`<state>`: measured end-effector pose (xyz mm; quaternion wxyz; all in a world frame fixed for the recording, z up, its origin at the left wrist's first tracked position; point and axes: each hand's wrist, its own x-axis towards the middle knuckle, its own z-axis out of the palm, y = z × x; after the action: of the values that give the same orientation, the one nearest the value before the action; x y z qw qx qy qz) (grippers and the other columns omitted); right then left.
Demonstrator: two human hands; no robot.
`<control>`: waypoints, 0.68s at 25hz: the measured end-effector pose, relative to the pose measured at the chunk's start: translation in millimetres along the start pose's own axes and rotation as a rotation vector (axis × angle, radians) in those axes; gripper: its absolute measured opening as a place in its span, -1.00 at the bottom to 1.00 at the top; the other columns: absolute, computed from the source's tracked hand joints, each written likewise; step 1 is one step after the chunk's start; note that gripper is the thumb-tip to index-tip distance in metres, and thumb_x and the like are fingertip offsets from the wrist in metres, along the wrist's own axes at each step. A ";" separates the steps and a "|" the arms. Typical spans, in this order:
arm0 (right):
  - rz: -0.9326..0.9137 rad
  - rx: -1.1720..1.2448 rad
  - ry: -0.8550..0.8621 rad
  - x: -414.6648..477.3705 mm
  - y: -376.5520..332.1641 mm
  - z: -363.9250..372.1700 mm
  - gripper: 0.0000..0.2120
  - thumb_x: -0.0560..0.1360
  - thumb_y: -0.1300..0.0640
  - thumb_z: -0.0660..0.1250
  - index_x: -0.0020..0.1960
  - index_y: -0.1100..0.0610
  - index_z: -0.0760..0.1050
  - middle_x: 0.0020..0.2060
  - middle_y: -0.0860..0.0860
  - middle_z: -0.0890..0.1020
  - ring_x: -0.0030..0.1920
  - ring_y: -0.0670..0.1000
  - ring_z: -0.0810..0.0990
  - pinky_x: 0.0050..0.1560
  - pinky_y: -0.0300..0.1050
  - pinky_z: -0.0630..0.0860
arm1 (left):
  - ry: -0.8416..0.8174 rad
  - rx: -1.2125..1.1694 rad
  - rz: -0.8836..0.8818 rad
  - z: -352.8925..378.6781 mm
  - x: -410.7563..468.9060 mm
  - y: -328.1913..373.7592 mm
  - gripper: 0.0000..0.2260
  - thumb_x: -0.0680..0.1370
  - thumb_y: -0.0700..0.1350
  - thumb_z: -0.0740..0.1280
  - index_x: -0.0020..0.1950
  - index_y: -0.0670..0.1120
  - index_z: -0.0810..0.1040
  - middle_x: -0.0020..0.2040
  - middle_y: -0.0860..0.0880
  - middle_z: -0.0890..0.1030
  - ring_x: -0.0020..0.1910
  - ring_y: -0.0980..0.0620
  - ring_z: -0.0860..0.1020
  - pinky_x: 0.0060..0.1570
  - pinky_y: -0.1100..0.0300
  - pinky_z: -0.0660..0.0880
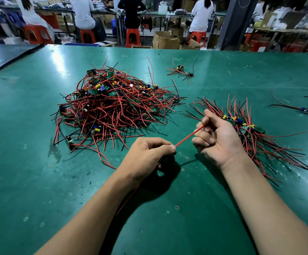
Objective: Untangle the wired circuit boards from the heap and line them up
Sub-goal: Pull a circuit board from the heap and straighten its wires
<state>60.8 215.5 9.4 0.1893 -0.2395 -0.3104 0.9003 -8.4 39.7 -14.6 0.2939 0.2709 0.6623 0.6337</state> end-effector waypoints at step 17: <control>-0.167 -0.337 -0.015 4.6 8.1 -7.1 -0.64 0.51 -0.15 0.34 -0.25 0.10 0.67 -0.45 -0.09 0.33 -0.59 -0.16 0.18 -0.60 -0.31 0.14 | 0.042 0.071 0.029 -3.5 -1.0 -6.1 -0.89 0.51 -0.18 0.41 -0.20 -0.15 0.67 -0.34 -0.10 0.62 -0.37 -0.01 0.54 -0.28 0.22 0.47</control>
<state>59.3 215.2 -2.2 0.2183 -0.2345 -0.4772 0.8183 -10.2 36.3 -20.6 0.2610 0.2773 0.6864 0.6196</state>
